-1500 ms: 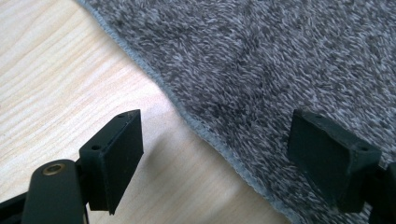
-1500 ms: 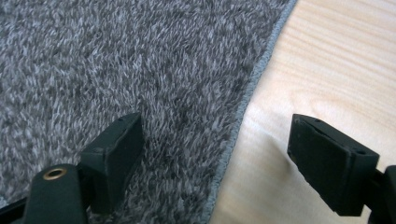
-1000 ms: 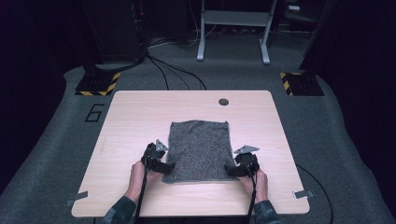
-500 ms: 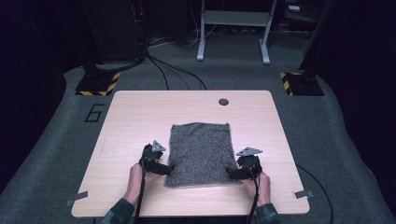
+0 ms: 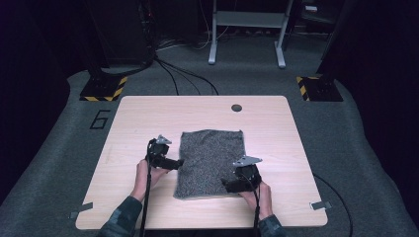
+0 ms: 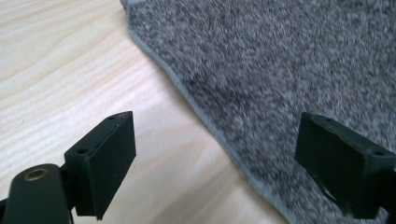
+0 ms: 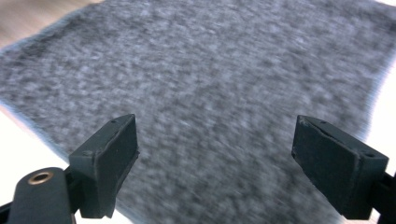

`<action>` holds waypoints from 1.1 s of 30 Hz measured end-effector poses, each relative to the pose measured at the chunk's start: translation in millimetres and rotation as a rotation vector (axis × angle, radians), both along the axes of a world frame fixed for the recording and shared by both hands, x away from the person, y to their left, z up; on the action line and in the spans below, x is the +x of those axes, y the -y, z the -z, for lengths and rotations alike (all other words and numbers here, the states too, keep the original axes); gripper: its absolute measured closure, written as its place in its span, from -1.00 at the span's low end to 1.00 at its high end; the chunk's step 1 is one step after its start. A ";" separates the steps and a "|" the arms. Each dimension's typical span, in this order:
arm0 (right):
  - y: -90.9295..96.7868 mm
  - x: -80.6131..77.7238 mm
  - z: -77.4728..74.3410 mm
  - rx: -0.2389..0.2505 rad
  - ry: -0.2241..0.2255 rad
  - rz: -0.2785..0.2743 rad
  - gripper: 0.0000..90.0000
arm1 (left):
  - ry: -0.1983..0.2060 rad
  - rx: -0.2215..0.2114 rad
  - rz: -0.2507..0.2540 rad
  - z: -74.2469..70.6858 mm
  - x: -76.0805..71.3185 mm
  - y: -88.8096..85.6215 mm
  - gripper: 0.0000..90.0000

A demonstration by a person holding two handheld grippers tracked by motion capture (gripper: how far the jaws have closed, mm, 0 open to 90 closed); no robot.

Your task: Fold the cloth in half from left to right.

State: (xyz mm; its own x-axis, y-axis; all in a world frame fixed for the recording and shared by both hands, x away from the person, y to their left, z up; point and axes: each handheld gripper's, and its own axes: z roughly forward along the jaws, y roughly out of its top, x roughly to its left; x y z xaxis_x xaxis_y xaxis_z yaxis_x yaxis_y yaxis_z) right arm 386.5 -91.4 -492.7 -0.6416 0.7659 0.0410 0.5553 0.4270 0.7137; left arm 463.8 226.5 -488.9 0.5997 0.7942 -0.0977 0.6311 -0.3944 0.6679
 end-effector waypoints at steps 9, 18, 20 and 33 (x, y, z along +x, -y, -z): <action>-40.3 -6.0 -1.3 0.004 -0.007 -0.080 -0.85 | -0.019 0.005 -0.025 1.5 32.8 3.3 -0.87; -75.3 -14.1 -1.1 0.007 0.000 -0.168 -0.88 | -0.028 0.002 -0.033 -2.2 53.6 11.5 -0.91; -79.6 -15.1 -1.1 0.009 -0.008 -0.177 -0.87 | -0.019 0.012 -0.024 -3.2 57.6 13.7 -0.91; -141.9 -32.0 7.8 -0.034 0.020 -0.326 -0.65 | -0.038 0.007 -0.040 4.8 85.2 22.1 -0.70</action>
